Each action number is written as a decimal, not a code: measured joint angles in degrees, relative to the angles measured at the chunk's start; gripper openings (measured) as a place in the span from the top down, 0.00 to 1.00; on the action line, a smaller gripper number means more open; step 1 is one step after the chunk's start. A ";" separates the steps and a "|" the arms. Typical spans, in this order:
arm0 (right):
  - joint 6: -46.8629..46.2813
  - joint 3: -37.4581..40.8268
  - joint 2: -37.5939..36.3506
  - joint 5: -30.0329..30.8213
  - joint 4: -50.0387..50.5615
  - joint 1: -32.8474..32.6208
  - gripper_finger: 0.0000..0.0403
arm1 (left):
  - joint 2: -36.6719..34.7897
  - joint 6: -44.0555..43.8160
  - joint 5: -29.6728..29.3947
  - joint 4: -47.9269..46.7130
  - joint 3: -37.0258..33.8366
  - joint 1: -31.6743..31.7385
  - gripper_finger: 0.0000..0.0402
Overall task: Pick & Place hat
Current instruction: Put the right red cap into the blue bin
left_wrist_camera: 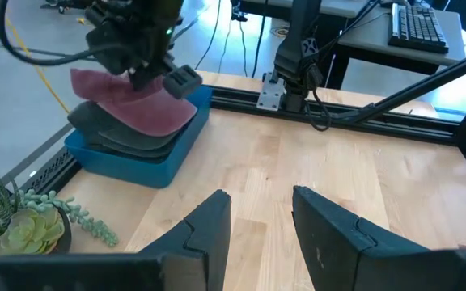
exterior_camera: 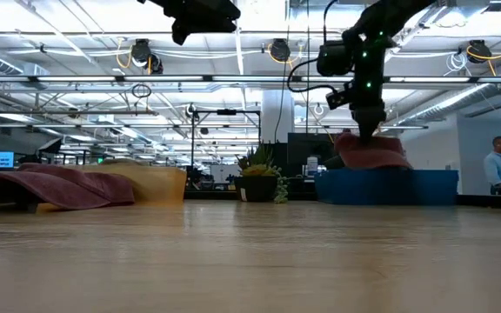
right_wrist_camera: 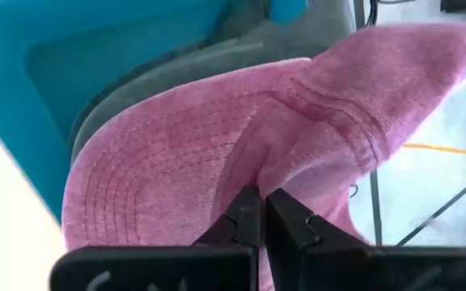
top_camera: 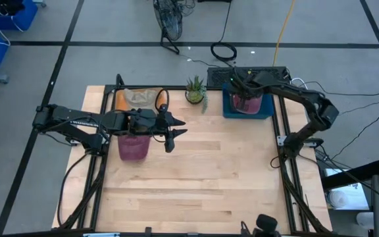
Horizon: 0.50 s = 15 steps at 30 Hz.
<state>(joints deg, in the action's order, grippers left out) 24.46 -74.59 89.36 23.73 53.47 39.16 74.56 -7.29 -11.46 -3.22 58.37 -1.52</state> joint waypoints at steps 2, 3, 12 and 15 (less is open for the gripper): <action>0.94 0.00 1.01 -0.02 -1.65 0.04 1.00 | 0.00 0.02 0.00 0.00 0.00 -0.02 0.66; 1.23 0.00 1.43 -0.02 -2.23 0.02 1.00 | 0.00 0.01 0.00 0.00 0.00 -0.02 0.66; 0.56 1.46 3.04 -6.98 -4.41 -0.17 0.99 | 0.00 0.02 0.00 -0.02 0.00 0.00 0.66; 1.63 3.28 3.11 -7.16 -5.06 -0.22 0.98 | 0.00 0.00 0.00 -0.02 0.00 -0.02 0.66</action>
<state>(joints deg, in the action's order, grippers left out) 26.09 -71.31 92.47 16.57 48.41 38.94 74.56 -7.29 -11.46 -3.25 58.37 -1.54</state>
